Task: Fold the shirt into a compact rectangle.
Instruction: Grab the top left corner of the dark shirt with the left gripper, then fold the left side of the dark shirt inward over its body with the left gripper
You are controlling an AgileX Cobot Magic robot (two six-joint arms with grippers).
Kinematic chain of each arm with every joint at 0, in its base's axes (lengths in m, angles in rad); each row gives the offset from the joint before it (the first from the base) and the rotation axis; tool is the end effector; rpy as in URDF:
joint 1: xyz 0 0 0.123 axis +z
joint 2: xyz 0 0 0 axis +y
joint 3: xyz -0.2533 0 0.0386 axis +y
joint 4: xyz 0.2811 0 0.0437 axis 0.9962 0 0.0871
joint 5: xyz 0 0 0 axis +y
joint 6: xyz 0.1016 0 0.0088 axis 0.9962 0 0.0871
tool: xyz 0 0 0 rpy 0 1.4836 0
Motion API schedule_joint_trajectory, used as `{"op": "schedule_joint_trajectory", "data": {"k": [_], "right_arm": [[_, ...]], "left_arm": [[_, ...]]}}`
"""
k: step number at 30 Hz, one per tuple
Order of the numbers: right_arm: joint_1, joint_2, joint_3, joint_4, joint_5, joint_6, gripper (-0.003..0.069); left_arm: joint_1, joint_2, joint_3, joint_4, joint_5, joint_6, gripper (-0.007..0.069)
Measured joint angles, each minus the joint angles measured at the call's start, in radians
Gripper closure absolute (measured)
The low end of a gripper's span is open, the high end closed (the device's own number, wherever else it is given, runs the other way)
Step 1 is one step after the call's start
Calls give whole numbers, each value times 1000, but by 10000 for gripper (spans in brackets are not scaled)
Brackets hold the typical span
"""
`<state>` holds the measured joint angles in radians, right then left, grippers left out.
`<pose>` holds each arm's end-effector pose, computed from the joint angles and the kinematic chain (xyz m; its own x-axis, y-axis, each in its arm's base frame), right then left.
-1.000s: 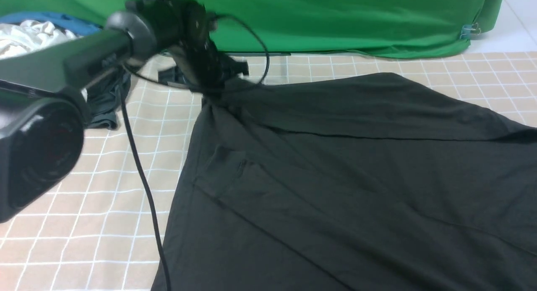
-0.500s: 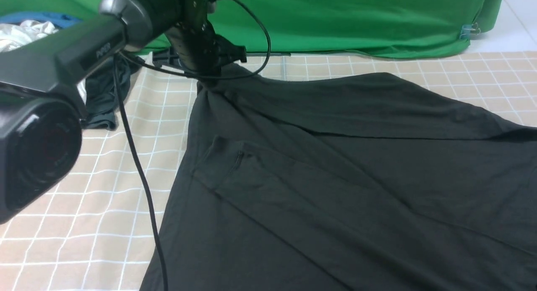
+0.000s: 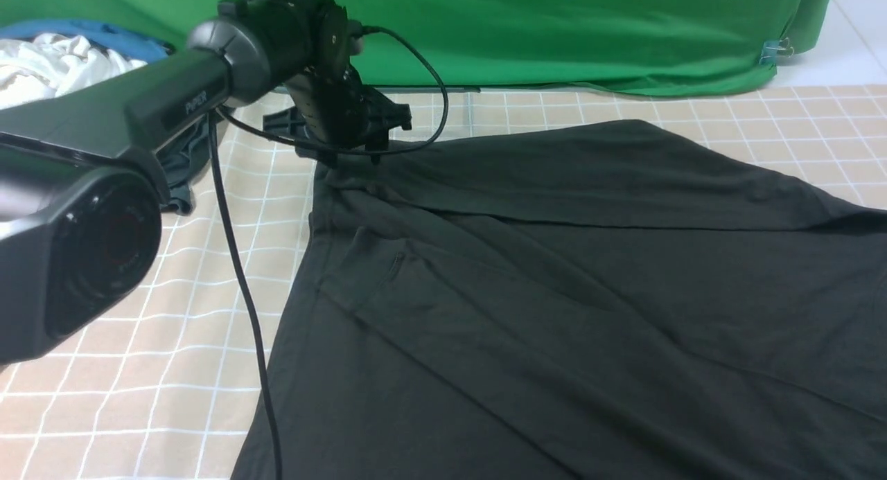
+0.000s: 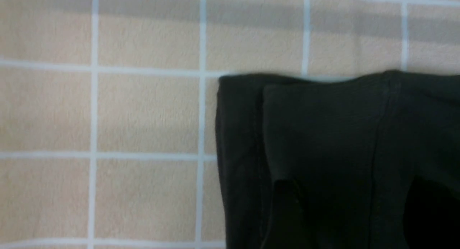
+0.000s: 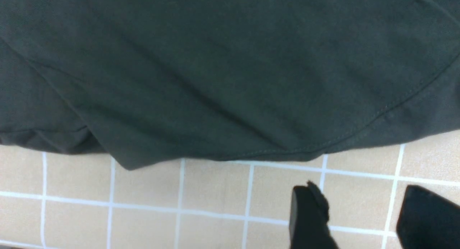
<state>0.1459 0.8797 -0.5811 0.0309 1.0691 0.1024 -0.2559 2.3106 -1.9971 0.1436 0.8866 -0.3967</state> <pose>0.1766 0.0287 0.2042 -0.9593 -0.0228 -0.2814 -0.0411 0.9974 0.0593 0.5111 -0.1220 0.1482 -0.8868 -0.0770 -0.4558 -0.0662 0.9970 -0.0397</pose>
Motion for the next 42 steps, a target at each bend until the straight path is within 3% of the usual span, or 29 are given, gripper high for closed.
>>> {"op": "schedule_joint_trajectory", "data": {"k": [15, 23, 27, 36, 42], "right_arm": [[0, 0, 0, 0, -2, 0, 281], [0, 0, 0, 6, -3, 0, 281], [0, 0, 0, 24, -3, 0, 281], [0, 0, 0, 31, -11, 0, 281], [0, 0, 0, 34, -50, 0, 281]], "left_arm": [[0, 50, -1, 82, -1, -39, 226], [-5, 53, -60, 75, 41, 23, 524], [-5, 53, -106, 73, 80, 41, 591], [-7, 31, -204, 3, 228, 69, 593], [-10, -113, -194, -55, 316, 90, 593]]}}
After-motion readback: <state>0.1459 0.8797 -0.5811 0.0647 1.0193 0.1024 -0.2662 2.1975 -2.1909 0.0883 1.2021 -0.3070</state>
